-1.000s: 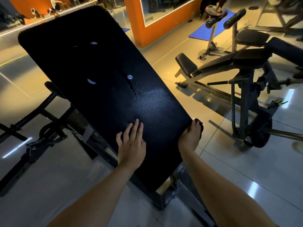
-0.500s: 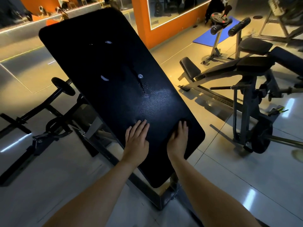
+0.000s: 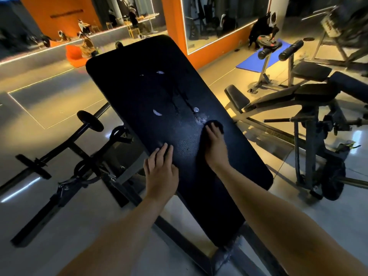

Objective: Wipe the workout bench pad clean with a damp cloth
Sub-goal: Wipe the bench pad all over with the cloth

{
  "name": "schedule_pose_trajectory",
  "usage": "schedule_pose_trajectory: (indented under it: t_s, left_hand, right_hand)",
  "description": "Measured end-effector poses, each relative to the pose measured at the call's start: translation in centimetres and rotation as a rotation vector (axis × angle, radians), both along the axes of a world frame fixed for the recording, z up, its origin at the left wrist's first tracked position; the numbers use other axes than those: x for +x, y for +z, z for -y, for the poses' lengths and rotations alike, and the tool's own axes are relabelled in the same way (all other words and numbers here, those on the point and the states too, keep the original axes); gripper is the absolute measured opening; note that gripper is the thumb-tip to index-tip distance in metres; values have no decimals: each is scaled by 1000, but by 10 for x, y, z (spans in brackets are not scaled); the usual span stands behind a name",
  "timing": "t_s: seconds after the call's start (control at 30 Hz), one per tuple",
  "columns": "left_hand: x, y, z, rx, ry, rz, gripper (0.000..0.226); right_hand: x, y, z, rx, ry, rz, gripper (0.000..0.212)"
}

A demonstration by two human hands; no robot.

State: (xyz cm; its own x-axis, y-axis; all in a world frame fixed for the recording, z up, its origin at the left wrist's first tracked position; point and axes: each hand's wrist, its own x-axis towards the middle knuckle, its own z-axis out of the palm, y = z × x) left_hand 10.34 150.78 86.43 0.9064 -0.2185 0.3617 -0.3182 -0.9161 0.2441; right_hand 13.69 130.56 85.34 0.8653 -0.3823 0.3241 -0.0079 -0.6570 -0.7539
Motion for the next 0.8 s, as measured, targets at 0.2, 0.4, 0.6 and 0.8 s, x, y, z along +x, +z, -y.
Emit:
schedule_pose_trajectory:
  t_s: [0.2, 0.4, 0.6, 0.8]
  left_hand:
    - [19, 13, 6, 39, -11, 74, 58]
    - [41, 27, 26, -10, -31, 86, 54]
    - [46, 12, 33, 99, 34, 157, 54]
    - [49, 27, 53, -75, 190, 83, 57]
  right_hand:
    - [5, 8, -23, 249, -257, -49, 57]
    - [4, 18, -52, -72, 287, 128, 56]
    - [41, 9, 49, 147, -210, -33, 53]
    - [67, 33, -1, 34, 63, 95, 55]
